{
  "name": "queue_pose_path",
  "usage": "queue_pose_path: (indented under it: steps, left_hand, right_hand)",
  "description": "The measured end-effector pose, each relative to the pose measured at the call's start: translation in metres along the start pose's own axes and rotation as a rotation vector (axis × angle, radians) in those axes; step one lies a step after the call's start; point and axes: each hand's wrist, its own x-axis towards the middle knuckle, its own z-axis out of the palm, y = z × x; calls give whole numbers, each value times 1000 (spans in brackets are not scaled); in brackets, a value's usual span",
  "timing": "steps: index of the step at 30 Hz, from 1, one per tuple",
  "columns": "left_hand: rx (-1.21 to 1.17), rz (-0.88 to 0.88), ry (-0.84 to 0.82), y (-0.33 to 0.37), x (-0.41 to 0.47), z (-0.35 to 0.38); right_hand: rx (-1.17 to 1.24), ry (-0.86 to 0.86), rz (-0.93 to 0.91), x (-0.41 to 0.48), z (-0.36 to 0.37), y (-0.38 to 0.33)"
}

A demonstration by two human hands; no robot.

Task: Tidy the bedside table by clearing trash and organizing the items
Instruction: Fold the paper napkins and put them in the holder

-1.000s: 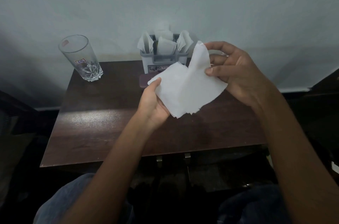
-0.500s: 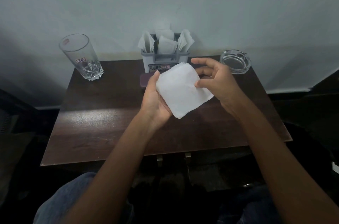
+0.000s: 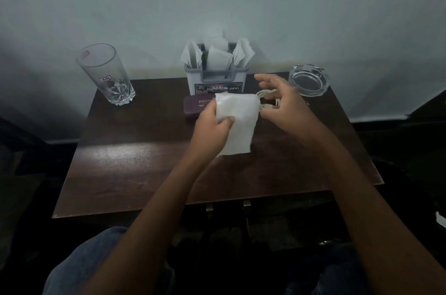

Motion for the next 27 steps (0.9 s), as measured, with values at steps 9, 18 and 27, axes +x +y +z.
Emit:
queue_pose_path:
  steps: [9, 18, 27]
  left_hand:
    - [153, 4, -402, -10, 2, -3]
    - [-27, -111, -371, -1, 1, -17]
    - [-278, -274, -111, 1, 3, -13]
  right_hand:
    - [7, -376, -1, -8, -10, -10]
    - [287, -131, 77, -3, -22, -3]
    - [840, 99, 512, 0, -3, 3]
